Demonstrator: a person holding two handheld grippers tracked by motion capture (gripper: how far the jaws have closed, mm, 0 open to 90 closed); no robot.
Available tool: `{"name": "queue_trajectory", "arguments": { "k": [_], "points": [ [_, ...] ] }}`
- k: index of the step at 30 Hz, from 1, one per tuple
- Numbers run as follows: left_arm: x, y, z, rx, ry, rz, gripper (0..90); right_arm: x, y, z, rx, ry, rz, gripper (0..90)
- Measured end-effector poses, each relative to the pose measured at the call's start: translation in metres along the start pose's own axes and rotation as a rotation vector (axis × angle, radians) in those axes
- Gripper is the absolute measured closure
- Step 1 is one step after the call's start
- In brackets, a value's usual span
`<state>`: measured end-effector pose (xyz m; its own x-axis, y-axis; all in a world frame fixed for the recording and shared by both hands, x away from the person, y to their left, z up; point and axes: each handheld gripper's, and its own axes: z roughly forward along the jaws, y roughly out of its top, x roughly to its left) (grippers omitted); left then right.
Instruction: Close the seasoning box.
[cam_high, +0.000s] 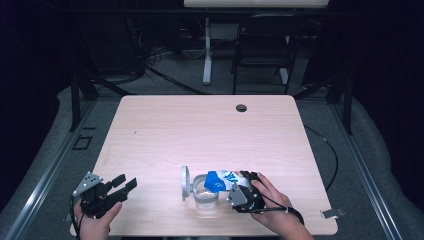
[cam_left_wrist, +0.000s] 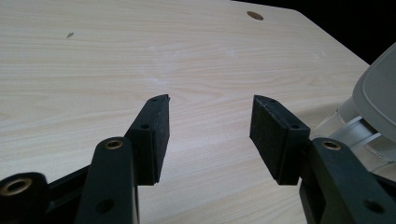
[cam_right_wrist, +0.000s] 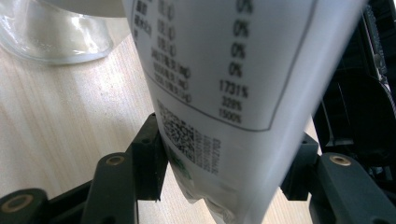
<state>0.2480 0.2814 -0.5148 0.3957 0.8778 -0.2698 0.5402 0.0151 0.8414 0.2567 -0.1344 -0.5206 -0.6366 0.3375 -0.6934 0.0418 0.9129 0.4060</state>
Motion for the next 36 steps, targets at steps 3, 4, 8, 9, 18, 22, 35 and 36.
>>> {"name": "queue_trajectory", "arguments": {
  "k": [3,4,8,9,18,22,35,36],
  "points": [
    [-0.0001,-0.0001,0.0002,0.002,-0.001,0.0,48.2,0.0001,0.0003,0.0002,-0.004,-0.006,-0.011,44.5],
    [-0.0001,-0.0001,0.0002,0.004,-0.002,0.0,48.2,-0.0001,0.0005,-0.0002,0.0,-0.008,-0.017,44.5],
    [0.0,-0.0002,0.0003,0.004,-0.002,0.0,48.2,-0.0001,0.0007,-0.0001,0.003,-0.011,-0.023,44.4],
    [-0.0001,-0.0002,0.0003,0.004,-0.002,0.0,48.2,-0.0002,0.0007,-0.0001,0.004,-0.01,-0.024,44.5],
    [0.0002,-0.0001,0.0002,0.003,-0.002,-0.001,48.2,-0.0003,0.0002,0.0005,0.006,-0.02,-0.036,44.5],
    [0.0002,-0.0001,0.0002,0.003,-0.001,-0.001,48.2,-0.0002,0.0003,0.0009,0.003,-0.021,-0.037,44.5],
    [0.0007,-0.0003,0.0003,0.001,0.001,-0.002,48.2,-0.001,0.0015,0.0001,0.018,-0.032,-0.065,44.5],
    [0.0007,-0.0002,0.0003,0.001,0.001,-0.002,48.2,-0.0014,0.0017,-0.0004,0.027,-0.037,-0.077,44.5]
  ]
}}
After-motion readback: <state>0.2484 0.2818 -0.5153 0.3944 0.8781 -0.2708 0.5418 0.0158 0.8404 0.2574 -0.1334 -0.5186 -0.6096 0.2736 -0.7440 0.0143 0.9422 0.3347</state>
